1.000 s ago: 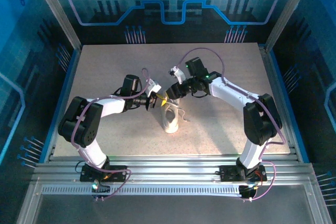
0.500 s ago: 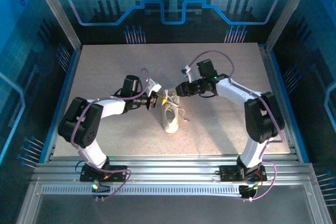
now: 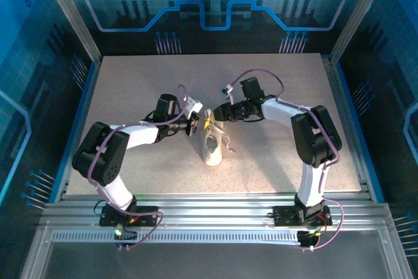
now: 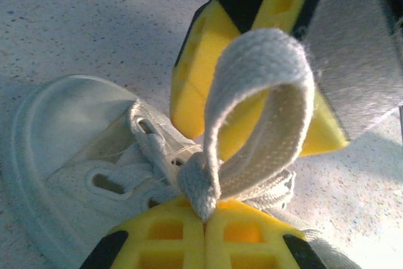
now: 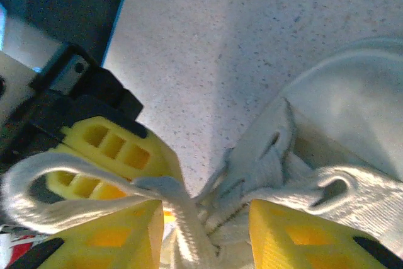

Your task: Tie the shoes

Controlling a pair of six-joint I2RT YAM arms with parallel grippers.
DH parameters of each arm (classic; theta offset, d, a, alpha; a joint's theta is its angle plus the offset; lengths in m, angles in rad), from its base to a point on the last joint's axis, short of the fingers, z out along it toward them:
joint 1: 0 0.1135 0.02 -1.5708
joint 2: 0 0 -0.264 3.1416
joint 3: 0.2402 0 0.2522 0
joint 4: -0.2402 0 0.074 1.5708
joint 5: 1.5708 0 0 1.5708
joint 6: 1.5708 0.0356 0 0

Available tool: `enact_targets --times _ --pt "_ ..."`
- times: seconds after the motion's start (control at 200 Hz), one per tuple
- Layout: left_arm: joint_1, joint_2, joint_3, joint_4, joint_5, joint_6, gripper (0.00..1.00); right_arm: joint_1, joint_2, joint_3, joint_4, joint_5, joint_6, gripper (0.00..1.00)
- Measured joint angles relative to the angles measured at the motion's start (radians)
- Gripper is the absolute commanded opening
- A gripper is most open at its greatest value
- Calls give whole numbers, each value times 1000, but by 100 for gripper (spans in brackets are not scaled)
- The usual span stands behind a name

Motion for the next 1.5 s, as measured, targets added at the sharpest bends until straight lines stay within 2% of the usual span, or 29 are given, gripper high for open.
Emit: enact_targets --times 0.385,0.495,0.685,1.011,1.501 --pt "-36 0 0 3 -107 -98 0 0 23 -5 119 -101 68 38" --pt "-48 0 0 3 -121 -100 0 -1 21 -23 128 -76 68 38" --pt "-48 0 0 -2 -145 -100 0 -21 -18 -68 105 6 63 30" --pt "-45 -35 -5 -29 -158 -98 0 -19 -64 -68 64 48 21 32" --pt "-34 -36 -5 -63 -154 -95 0 49 -6 4 -11 60 -29 31"
